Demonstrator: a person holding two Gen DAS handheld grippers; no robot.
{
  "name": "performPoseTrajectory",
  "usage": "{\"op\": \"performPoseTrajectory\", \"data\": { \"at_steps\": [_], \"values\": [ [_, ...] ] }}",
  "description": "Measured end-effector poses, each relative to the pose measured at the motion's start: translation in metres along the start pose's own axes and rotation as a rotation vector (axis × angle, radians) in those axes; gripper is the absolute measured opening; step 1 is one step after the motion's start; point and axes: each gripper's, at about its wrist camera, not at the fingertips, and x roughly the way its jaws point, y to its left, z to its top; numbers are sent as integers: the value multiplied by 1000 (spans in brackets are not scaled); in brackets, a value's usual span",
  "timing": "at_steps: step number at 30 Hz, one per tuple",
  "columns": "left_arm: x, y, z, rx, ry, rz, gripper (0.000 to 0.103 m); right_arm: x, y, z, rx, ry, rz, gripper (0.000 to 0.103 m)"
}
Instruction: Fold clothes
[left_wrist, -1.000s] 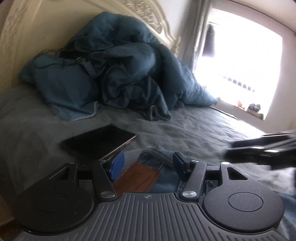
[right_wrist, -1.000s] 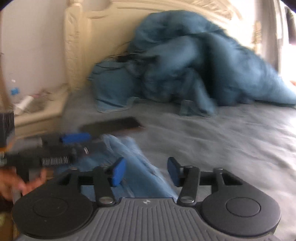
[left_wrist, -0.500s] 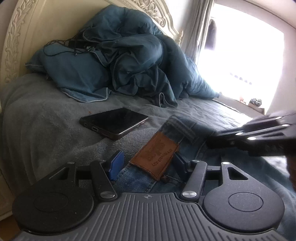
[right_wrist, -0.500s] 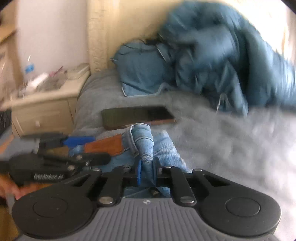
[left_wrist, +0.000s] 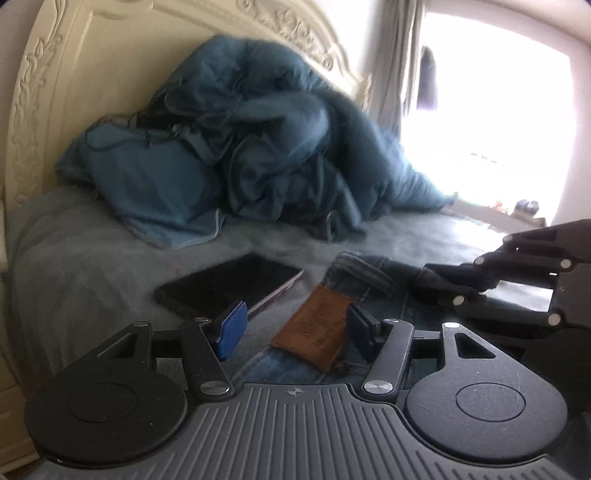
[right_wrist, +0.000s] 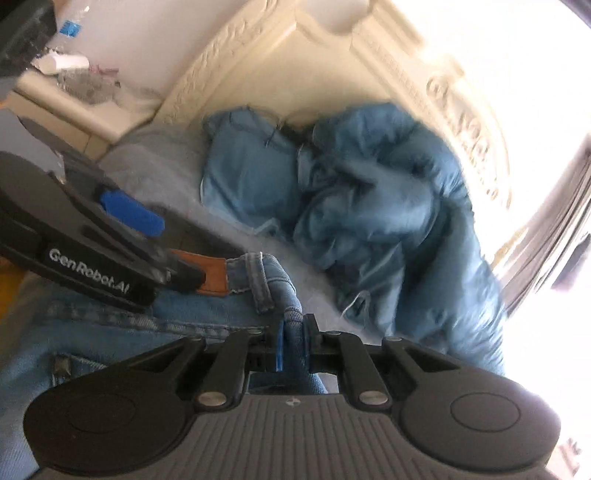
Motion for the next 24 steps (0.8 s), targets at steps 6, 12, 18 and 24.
{"op": "performPoseTrajectory", "data": {
  "at_steps": [6,12,18,24],
  "values": [
    [1,-4,-9,53,7,39,61,22,-13,-15,152,77,93,16],
    [3,-6,-3,95,22,49,61,-15,-99,-37,665,44,206,56],
    [-11,-8,15,89,-39,77,61,-153,-194,-128,1108,-28,-4,58],
    [-16,-51,27,112,-25,-84,61,-268,-200,-205,1142,98,-226,55]
  ]
}}
